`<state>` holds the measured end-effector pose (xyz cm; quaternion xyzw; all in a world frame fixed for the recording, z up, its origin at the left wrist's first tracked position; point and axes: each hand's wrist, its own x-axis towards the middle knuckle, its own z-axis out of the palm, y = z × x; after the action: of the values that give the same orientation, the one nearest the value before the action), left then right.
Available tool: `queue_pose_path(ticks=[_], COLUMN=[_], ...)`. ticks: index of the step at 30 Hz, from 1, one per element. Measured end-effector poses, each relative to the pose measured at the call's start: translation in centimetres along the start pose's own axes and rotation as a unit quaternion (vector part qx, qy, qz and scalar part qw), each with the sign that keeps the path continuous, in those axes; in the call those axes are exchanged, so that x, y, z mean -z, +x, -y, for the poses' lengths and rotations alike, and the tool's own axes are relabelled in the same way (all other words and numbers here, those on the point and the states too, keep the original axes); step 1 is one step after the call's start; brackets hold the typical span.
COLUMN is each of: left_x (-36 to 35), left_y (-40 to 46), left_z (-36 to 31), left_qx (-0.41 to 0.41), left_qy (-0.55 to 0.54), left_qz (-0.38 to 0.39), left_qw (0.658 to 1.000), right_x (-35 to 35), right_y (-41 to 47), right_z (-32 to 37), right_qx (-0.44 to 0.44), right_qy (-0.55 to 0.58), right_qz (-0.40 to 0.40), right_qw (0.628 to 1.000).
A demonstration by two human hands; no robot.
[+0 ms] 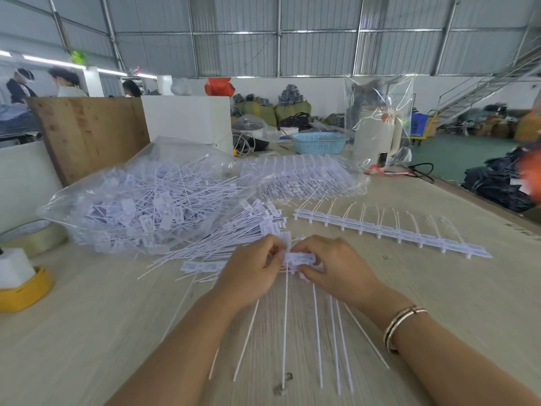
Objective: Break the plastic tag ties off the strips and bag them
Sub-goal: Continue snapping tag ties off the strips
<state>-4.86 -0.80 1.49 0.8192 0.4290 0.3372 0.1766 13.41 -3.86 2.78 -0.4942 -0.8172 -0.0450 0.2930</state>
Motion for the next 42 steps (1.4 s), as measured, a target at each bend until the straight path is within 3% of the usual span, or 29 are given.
queue_pose_path(ticks=[2, 21, 42], left_x=[0.0, 0.1, 0.9], left_y=[0.0, -0.1, -0.4], left_z=[0.4, 0.6, -0.9], left_qx=[0.005, -0.068, -0.022], left_qy=[0.034, -0.008, -0.098], left_qz=[0.008, 0.026, 0.032], left_qw=[0.999, 0.997, 0.994], right_x=[-0.1, 0.0, 1.3], right_y=[0.0, -0.3, -0.6], right_z=[-0.3, -0.8, -2.4], right_qx=[-0.004, 0.002, -0.001], right_qy=[-0.007, -0.080, 0.034], right_qz=[-0.005, 0.045, 0.063], right_qw=[1.000, 0.996, 0.997])
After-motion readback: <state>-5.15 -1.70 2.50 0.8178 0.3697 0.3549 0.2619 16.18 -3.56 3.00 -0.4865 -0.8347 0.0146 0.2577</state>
